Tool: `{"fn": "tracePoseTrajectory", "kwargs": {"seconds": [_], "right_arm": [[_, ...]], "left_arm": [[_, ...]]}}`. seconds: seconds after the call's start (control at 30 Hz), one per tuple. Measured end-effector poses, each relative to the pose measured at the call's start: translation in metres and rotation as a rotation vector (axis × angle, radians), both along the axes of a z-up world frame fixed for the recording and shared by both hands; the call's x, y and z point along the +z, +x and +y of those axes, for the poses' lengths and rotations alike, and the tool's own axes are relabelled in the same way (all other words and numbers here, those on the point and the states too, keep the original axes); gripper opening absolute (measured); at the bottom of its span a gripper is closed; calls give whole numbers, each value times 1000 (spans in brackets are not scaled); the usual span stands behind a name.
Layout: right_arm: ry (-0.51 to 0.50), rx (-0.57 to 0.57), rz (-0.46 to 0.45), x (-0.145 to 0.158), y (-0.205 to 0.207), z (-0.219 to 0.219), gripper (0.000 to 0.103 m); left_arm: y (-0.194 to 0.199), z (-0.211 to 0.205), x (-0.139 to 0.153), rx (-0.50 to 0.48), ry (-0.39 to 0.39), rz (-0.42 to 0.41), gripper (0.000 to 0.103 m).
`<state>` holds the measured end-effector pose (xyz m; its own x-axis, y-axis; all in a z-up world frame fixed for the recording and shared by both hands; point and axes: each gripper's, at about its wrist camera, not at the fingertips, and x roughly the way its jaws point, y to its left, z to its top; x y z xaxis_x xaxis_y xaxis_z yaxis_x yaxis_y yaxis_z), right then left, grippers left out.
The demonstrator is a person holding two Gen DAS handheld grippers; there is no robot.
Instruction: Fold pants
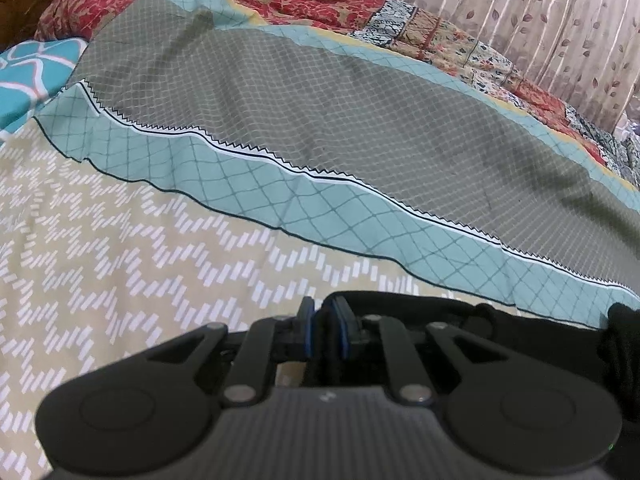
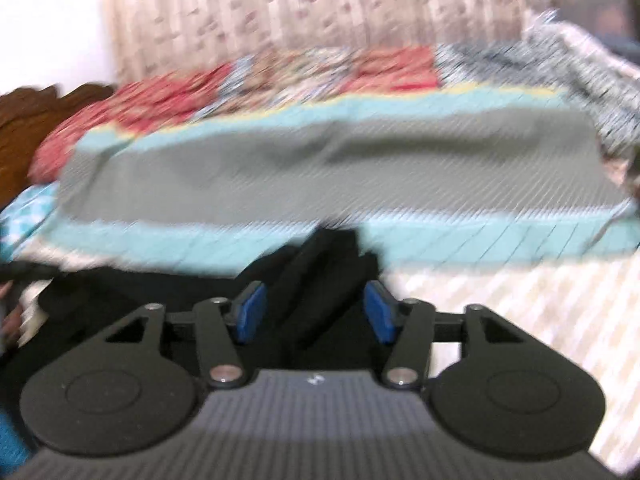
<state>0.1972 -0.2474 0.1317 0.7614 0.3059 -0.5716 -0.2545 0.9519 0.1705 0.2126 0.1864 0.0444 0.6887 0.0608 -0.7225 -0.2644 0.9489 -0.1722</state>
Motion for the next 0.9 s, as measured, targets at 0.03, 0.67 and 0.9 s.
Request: {"fn": "tracePoseTrajectory", "kwargs": {"seconds": [0.03, 0.67, 0.9], "right_arm": [[3, -19, 2, -2, 25, -2, 72], [-34, -686, -152, 41, 71, -172, 12], [-211, -908, 44, -1, 64, -193, 55]], "left_arm": [[0, 0, 0, 3, -1, -1, 11], [33, -9, 29, 14, -3, -100, 10], [45, -10, 7, 58, -34, -40, 11]]}}
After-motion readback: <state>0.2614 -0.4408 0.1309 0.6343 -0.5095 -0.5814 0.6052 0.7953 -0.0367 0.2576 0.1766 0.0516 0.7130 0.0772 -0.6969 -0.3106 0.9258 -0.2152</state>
